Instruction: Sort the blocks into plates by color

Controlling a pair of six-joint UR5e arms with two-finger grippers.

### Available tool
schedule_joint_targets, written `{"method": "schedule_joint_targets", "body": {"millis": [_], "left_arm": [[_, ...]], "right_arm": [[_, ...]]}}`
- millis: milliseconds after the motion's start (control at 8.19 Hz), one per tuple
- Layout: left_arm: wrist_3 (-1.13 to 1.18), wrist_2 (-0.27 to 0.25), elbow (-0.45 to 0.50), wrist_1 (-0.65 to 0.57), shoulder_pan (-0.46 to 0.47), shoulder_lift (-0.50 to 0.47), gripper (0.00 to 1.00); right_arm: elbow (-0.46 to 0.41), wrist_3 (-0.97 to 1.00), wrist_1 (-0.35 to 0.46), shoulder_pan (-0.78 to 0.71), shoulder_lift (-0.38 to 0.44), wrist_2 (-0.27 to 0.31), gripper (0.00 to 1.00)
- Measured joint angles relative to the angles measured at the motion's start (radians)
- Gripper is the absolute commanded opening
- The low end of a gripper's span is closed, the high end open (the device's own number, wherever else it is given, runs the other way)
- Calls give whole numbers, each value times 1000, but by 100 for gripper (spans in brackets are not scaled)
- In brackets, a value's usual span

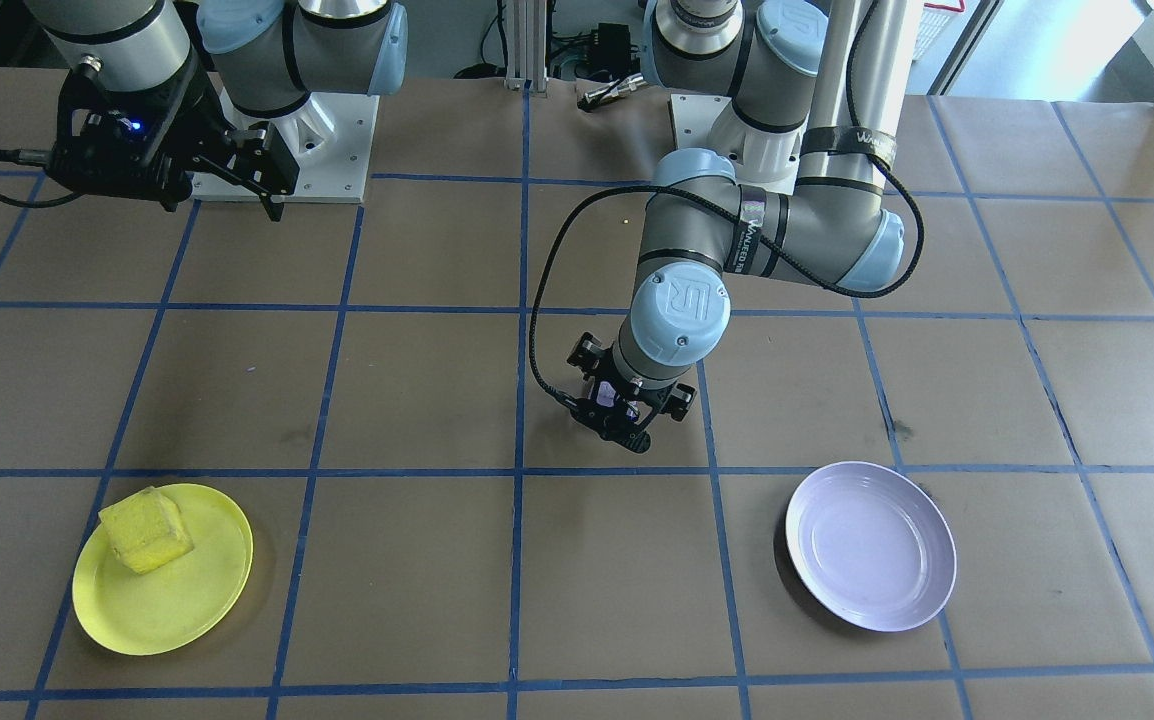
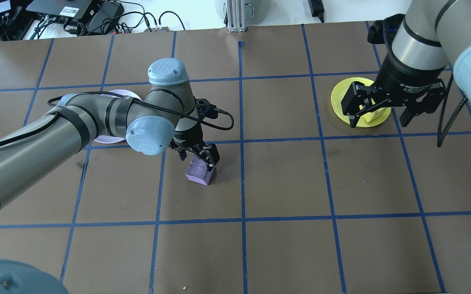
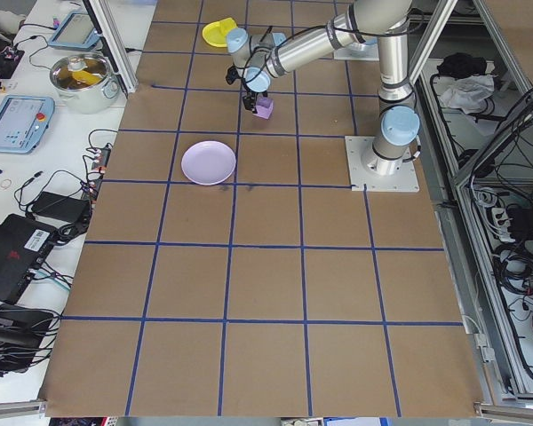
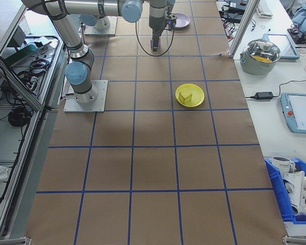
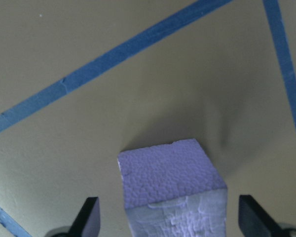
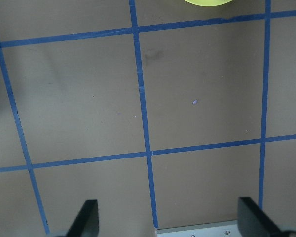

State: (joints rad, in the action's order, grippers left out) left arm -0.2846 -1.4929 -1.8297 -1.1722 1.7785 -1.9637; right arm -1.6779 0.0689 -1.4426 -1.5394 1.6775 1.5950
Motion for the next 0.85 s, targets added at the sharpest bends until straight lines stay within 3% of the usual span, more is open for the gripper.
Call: {"method": "schedule_joint_targets", "body": {"millis": [122, 611, 855], "left_arm": [[11, -3, -3, 1, 6, 2, 0], [41, -11, -2, -16, 13, 40, 0], [84, -14, 13, -123, 1, 96, 0]], "right_arm": [[1, 2, 6, 0, 0, -1, 100], [1, 2, 10, -1, -7, -1, 100], [1, 0, 11, -1, -7, 1, 100]]}}
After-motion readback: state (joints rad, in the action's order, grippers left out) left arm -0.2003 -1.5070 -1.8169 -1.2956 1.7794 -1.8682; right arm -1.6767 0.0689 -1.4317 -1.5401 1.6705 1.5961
